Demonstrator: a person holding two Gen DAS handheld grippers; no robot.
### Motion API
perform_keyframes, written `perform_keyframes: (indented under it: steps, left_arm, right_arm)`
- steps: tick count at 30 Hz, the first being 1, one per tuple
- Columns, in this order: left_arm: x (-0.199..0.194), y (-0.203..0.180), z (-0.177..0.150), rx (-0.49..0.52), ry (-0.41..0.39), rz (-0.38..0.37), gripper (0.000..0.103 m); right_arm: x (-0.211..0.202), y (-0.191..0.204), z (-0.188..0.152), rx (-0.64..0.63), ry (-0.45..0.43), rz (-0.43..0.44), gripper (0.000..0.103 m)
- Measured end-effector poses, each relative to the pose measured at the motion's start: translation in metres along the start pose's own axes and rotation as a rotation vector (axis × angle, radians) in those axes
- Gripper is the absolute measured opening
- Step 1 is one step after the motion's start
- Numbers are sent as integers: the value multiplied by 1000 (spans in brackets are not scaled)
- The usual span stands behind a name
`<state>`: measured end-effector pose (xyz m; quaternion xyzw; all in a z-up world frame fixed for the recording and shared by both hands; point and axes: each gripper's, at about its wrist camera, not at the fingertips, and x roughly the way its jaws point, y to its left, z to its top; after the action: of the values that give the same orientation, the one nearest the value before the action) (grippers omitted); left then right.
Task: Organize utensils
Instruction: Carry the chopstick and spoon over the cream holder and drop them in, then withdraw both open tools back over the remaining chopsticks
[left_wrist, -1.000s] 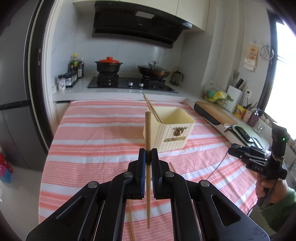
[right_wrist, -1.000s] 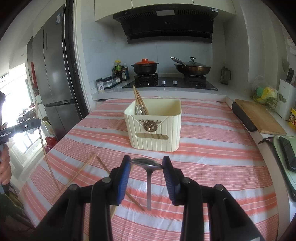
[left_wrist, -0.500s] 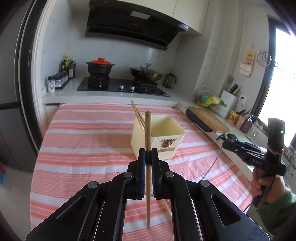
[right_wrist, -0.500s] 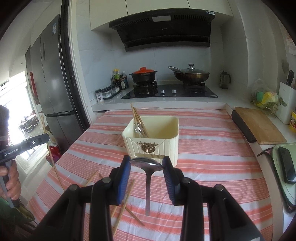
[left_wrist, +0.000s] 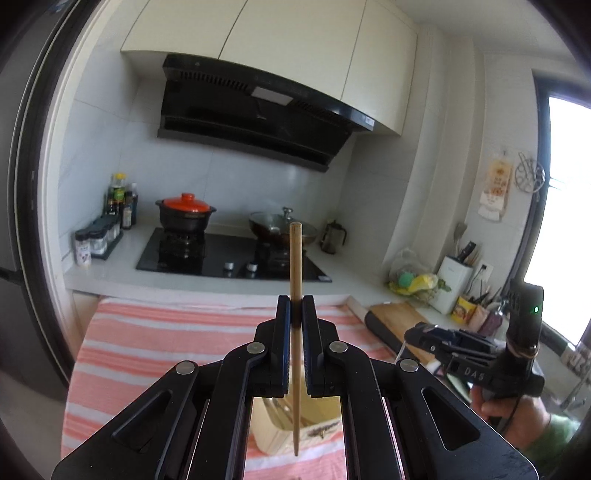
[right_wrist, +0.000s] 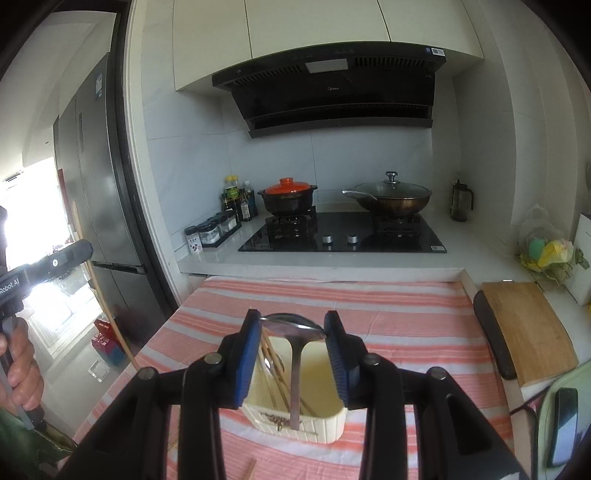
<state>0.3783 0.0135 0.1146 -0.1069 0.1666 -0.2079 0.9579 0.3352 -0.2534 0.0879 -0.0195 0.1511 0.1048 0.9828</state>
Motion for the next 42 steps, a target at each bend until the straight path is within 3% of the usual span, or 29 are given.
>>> perform_keyframes:
  steps: [6,14,20,21,22,24,27,32,35,39,42]
  left_arm:
    - [81,11,-5,-49,25,85,4]
    - [179,25,-73,-95,290,126,4]
    - [206,19,-104,-84,413,148,5]
    - [206,17,-106,-79,425,165,10]
    - [204,16,-106,-72,435,180,16]
    - [192,14,-106,-47,438,218,64]
    - [152,12,-106,11,393,276,89]
    - [74,13,-131,68,474,253,92]
    - [22,9,-158,139,545,271,93]
    - [-49,3,-198,213,587,297,99]
    - [-88,4,-240,166,594,305,100]
  right_arm:
    - [61,-12,2,-30,39,-12,36]
    - [143,-32,-43,9,300,-15,36]
    - [170,-41,-62,73,381,-19,36]
    - [174,-42,-64,91,390,-25,36]
    - [176,-43,-65,105,397,-39,36]
    - [169,-43,-63,134,381,-44,36]
    - [141,-39,-60,141,330,-35,37]
    - [73,-18,-67,36,279,-30,40]
    - [27,-2,-92,-40,275,-20,53]
    - [-21,14,-153,-113,319,-39,54]
    - [-47,26,-214,-115,334,-77,54]
